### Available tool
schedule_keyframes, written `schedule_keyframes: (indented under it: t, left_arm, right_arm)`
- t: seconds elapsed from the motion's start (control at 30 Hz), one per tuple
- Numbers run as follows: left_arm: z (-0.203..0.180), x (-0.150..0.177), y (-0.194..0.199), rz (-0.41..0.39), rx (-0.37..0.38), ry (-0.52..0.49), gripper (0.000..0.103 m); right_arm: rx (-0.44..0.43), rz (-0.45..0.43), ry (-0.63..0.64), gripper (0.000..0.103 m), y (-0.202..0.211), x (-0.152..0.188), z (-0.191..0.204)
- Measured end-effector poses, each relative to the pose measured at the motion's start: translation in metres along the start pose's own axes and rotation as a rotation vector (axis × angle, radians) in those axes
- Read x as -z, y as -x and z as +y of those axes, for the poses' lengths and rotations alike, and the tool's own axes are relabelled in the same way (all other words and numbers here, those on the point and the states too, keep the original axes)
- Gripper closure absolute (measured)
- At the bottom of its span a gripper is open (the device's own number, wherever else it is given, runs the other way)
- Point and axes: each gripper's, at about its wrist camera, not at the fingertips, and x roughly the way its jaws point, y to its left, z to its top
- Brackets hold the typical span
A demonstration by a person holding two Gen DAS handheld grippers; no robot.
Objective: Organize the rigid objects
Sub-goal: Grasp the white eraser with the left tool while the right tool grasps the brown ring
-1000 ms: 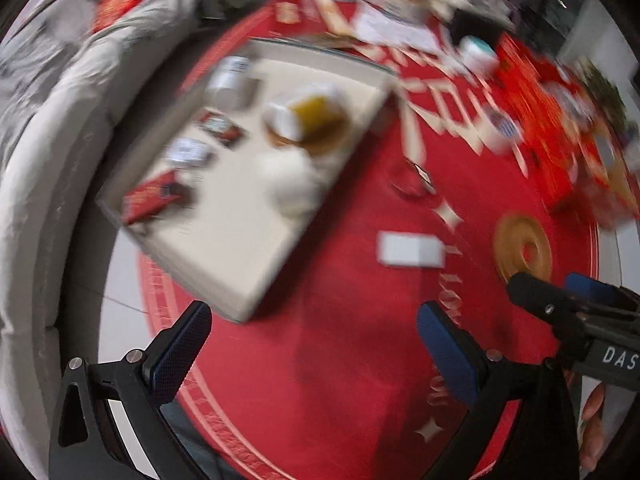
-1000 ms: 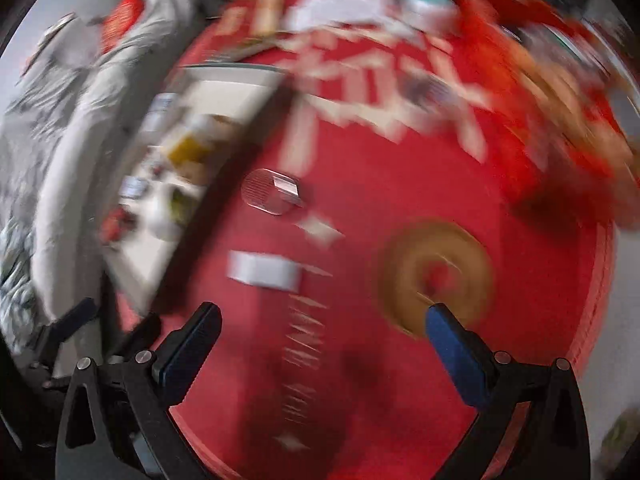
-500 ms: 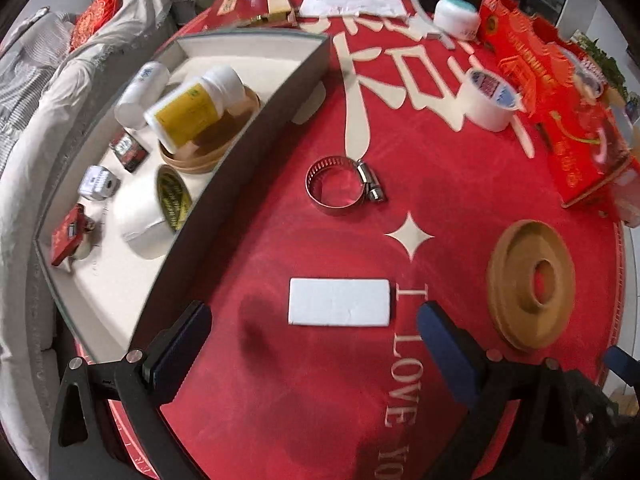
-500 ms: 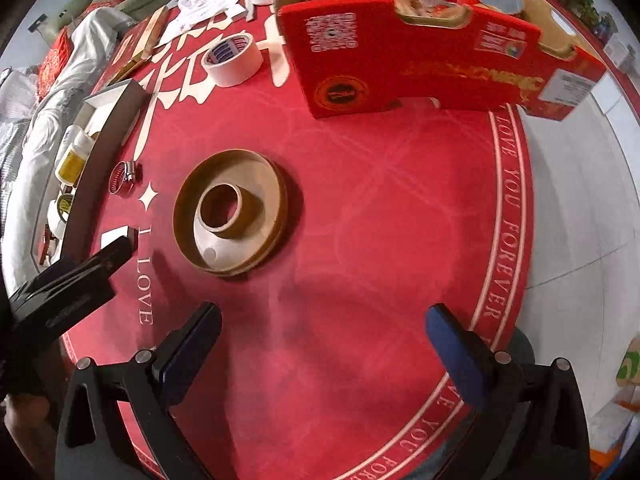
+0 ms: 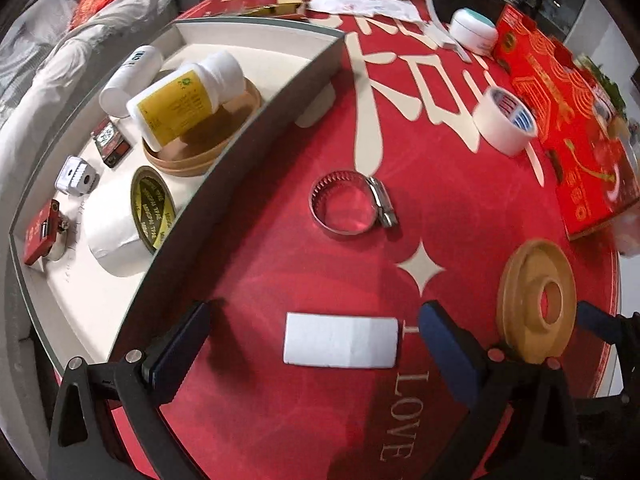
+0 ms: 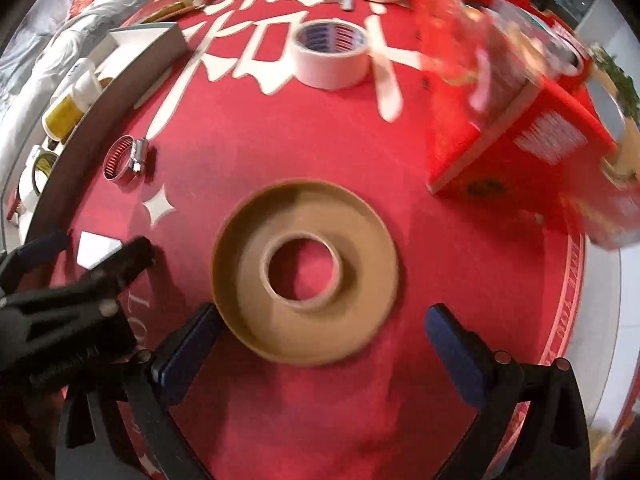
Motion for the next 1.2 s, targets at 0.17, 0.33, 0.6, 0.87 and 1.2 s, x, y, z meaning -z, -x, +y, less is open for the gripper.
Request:
schedule_keyframes:
  t: [0.17, 0.33, 0.6, 0.87, 1.2]
  left_arm:
    - [0.004, -0.005, -0.003, -0.009, -0.004, 0.012, 0.0]
    - [0.001, -0.001, -0.002, -0.018, -0.007, 0.003, 0.0]
    - [-0.005, 0.001, 0.006, 0.036, 0.012, -0.043, 0.019]
    - [-0.013, 0.026, 0.024, 0.056, 0.062, -0.115, 0.05]
    - [-0.003, 0.074, 0.074, -0.041, 0.083, -0.111, 0.05]
  right_arm:
    - [-0.019, -0.017, 0.039, 0.0, -0.003, -0.009, 0.005]
    - [-0.022, -0.045, 0.046, 0.0, -0.003, -0.009, 0.005]
    - [-0.026, -0.01, 0.087, 0.015, 0.003, -0.01, 0.008]
    - [-0.051, 0.008, 0.032, 0.015, 0.018, 0.027, -0.007]
    - [-0.133, -0.008, -0.089, 0.015, 0.053, 0.085, -0.034]
